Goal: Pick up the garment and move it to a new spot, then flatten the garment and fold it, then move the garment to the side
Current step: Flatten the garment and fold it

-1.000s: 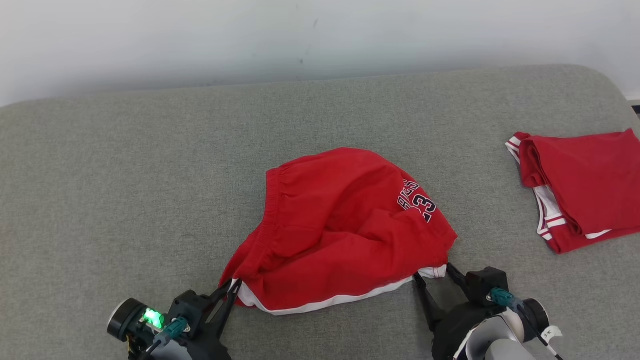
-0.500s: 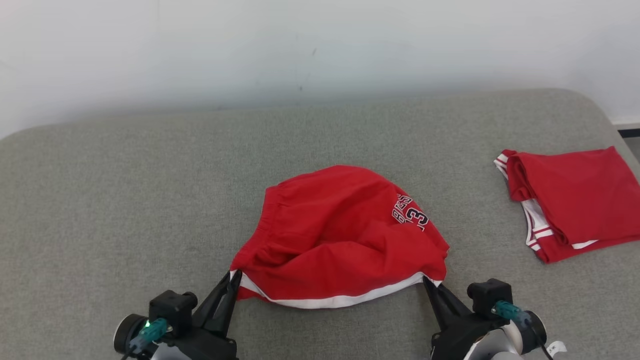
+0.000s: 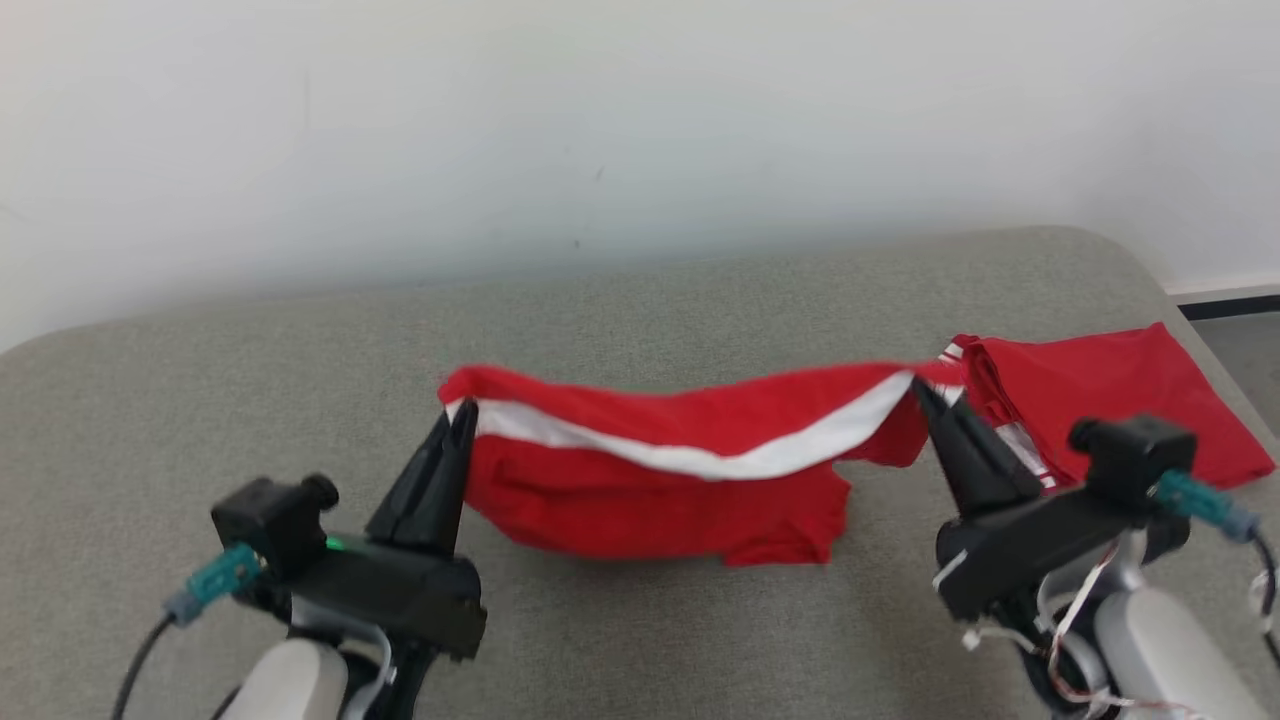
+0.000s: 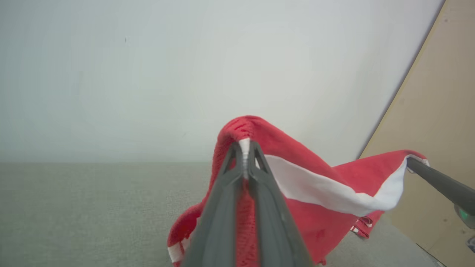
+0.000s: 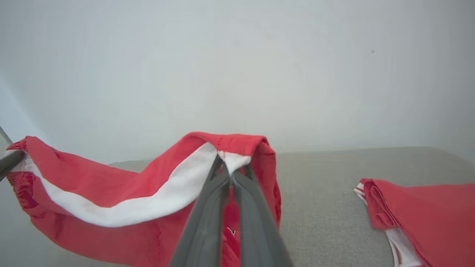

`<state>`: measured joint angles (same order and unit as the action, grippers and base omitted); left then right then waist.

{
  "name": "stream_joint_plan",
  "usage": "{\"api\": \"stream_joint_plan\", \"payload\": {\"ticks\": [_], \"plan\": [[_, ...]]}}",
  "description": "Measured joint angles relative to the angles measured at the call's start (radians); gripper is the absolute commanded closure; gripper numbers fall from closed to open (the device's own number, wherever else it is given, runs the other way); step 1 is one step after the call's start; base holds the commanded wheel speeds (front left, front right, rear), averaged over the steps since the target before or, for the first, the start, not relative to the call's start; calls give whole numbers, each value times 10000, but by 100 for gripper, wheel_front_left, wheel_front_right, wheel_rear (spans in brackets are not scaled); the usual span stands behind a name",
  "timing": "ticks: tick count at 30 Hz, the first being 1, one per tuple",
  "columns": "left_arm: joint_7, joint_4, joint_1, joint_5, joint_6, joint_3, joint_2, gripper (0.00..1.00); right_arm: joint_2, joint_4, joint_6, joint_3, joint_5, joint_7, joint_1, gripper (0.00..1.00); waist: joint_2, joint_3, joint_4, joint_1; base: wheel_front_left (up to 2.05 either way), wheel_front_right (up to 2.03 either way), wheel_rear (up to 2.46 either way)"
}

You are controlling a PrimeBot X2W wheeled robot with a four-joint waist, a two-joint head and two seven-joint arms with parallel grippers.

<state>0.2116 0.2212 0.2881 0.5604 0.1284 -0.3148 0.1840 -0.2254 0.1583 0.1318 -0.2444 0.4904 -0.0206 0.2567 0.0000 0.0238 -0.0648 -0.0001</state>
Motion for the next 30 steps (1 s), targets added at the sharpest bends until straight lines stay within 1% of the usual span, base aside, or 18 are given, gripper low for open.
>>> {"api": "stream_joint_plan", "payload": {"ticks": [4, 7, 10, 11, 14, 17, 18, 20, 21, 22, 23, 25, 27, 30], "plan": [[-470, -472, 648, 688, 10, 96, -92, 100, -303, -1030, 0, 186, 253, -644, 574, 100, 0, 32, -167, 0, 0, 0, 0], [-869, -711, 1337, 1112, 10, 113, -88, 100, -472, -1565, 0, 372, 414, -991, 1317, 100, 0, -69, -276, 0, 0, 0, 0], [-1315, -838, 2132, 1434, 12, 196, -17, 100, -688, -1870, 0, 497, 341, -1407, 2325, 100, 0, -289, -377, 0, 0, 0, 0], [-1473, -867, 2422, 1674, 12, 280, 0, 100, -694, -1941, 0, 516, 337, -1534, 2708, 100, 1, -397, -412, 0, 0, 0, 0], [-1979, -920, 3509, 1916, 8, 485, 155, 100, -692, -1925, 0, 445, 322, -1820, 4085, 100, 1, -813, -520, 1, 0, 0, 0], [-2406, -855, 4840, 2054, -56, 763, 322, 100, -648, -1352, 0, 322, 217, -1956, 5596, 100, 1, -1386, -628, 2, 0, 0, 0], [-2610, -777, 5761, 2180, -157, 945, 378, 100, -583, -790, 0, 253, 151, -1994, 6612, 100, 1, -1857, -699, 3, 0, 0, 0], [-2711, -593, 6678, 2199, -330, 1139, 399, 100, -529, -144, 0, 215, 54, -1925, 7655, 100, 2, -2381, -759, 4, 0, 0, 0], [-2711, -593, 6678, 2199, -330, 1139, 399, 100, -529, -144, 0, 215, 54, -1925, 7655, 100, 2, -2381, -759, 4, 0, 0, 0], [-2715, -483, 7116, 2197, -384, 1223, 405, 100, -485, 230, 0, 245, -31, -1868, 8152, 100, 1, -2654, -785, 4, 0, 0, 0], [-2575, -240, 8017, 2111, -506, 1356, 389, 100, -376, 959, 0, 313, -203, -1643, 9124, 100, 2, -3227, -832, 5, 0, 0, 0], [-2278, 79, 8861, 1894, -589, 1488, 368, 100, -188, 1699, 0, 491, -293, -1337, 10059, 100, 2, -3803, -872, 5, 0, 0, 0], [-1933, 368, 9614, 1712, -587, 1557, 372, 100, 67, 2297, 0, 765, -330, -872, 10948, 100, 3, -4385, -906, 6, 0, 0, 0], [-1306, 723, 10545, 1557, -543, 1682, 370, 100, 261, 2836, 0, 1064, -715, 71, 12100, 100, 3, -5218, -950, 7, 0, 0, 0]]}}
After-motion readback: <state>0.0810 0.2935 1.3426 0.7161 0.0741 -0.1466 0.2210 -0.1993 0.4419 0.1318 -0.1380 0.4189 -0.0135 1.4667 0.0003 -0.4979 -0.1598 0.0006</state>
